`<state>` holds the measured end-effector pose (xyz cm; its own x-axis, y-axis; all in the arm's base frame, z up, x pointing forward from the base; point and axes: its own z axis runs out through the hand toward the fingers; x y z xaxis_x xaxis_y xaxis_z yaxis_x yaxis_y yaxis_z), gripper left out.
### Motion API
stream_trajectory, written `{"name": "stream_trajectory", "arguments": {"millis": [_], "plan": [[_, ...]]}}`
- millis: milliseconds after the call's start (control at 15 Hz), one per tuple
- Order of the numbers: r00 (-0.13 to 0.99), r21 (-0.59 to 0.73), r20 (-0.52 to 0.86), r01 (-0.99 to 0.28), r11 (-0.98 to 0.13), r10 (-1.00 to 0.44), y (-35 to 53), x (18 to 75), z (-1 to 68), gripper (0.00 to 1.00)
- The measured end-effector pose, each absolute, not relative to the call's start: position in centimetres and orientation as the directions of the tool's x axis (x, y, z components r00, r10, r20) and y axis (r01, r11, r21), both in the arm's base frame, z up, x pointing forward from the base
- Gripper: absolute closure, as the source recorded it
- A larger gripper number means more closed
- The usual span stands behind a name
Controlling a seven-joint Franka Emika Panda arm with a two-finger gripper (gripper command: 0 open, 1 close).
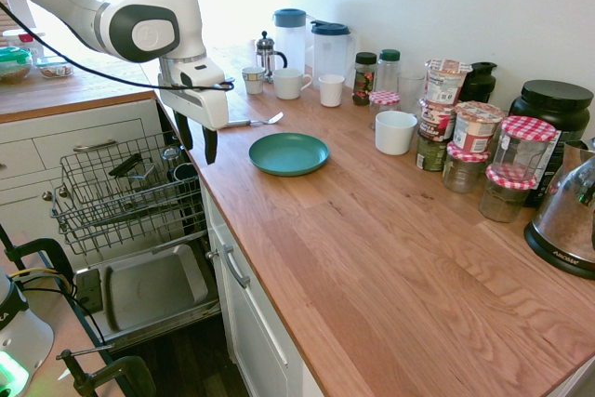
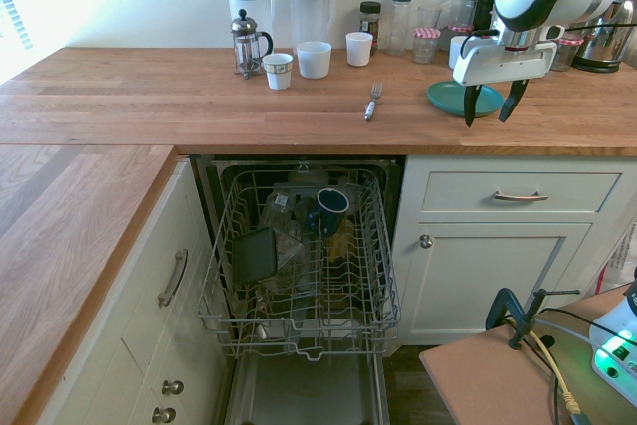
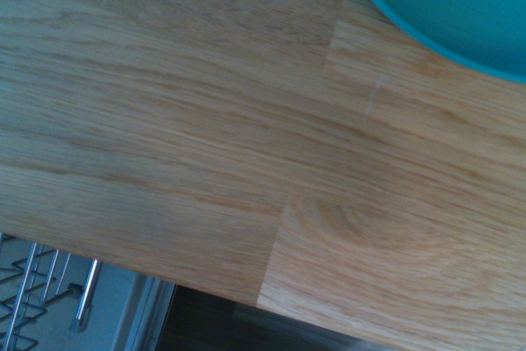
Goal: Put the fork in the dishwasher
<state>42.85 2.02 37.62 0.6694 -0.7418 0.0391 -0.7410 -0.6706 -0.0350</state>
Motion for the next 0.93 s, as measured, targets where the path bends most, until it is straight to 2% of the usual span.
{"name": "stream_trajectory", "arguments": {"millis": [333, 667, 933], "plan": [[0.65, -0.059, 0.057, -0.756, -0.652, -0.758, 2.4, 43.4, 38.3, 0.0], [0.507, -0.143, 0.086, -0.846, -0.514, -0.858, 7.2, 46.3, 38.9, 0.0], [0.392, -0.182, 0.089, -0.898, -0.402, -0.916, 11.3, 51.0, 39.4, 0.0]]}}
